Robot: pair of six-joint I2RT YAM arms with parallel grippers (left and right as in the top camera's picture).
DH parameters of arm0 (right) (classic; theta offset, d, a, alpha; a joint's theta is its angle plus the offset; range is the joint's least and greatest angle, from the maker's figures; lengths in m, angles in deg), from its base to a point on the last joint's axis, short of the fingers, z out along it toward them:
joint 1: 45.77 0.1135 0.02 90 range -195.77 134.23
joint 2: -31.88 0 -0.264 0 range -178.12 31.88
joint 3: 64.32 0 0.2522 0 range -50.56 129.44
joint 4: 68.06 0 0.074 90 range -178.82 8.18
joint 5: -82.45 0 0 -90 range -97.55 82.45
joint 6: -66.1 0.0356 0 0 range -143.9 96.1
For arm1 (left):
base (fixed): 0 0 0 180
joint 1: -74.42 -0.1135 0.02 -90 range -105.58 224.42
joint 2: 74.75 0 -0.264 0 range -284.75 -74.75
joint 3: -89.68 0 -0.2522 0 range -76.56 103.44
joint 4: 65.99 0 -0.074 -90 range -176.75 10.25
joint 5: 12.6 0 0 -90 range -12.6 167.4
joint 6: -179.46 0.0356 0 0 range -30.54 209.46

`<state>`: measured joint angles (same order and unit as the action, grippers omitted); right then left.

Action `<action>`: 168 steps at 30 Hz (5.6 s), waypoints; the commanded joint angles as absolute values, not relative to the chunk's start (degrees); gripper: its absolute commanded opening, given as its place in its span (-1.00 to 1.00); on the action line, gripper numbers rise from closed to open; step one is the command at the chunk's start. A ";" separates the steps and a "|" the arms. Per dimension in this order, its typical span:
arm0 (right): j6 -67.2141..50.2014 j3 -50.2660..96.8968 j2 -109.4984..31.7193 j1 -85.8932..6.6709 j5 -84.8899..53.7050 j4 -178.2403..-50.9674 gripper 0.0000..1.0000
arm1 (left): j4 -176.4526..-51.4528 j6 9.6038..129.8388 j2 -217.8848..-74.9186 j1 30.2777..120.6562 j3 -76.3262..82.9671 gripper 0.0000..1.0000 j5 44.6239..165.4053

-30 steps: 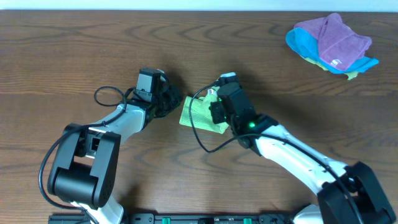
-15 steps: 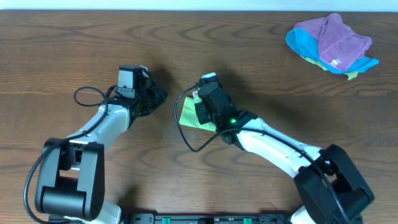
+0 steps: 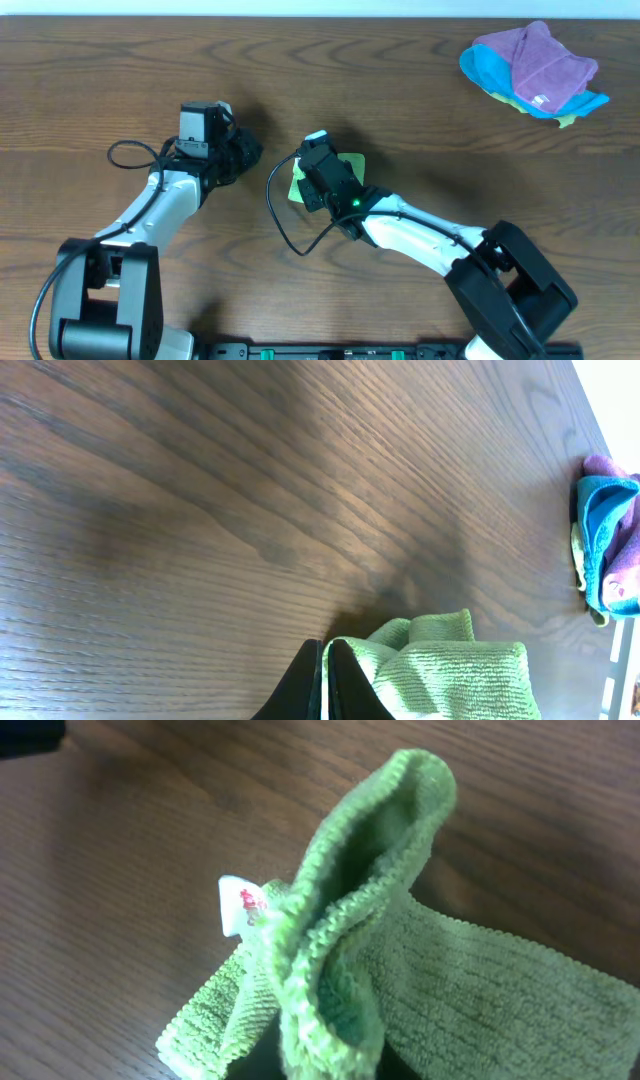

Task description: Fold the cloth

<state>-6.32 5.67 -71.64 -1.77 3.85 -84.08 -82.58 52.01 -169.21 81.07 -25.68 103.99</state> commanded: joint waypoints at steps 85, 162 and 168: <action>5.83 6.85 -72.93 4.40 -10.82 -84.39 0.25 | -83.56 53.08 -164.79 71.70 -23.83 -0.88 109.89; 12.28 -24.69 10.56 -18.86 -1.79 -125.39 0.98 | -64.41 36.66 -161.73 80.16 -51.08 0.91 118.59; 12.28 -24.69 10.56 -18.86 -1.79 -125.37 0.98 | -64.22 35.59 -161.73 84.22 -51.08 0.91 112.99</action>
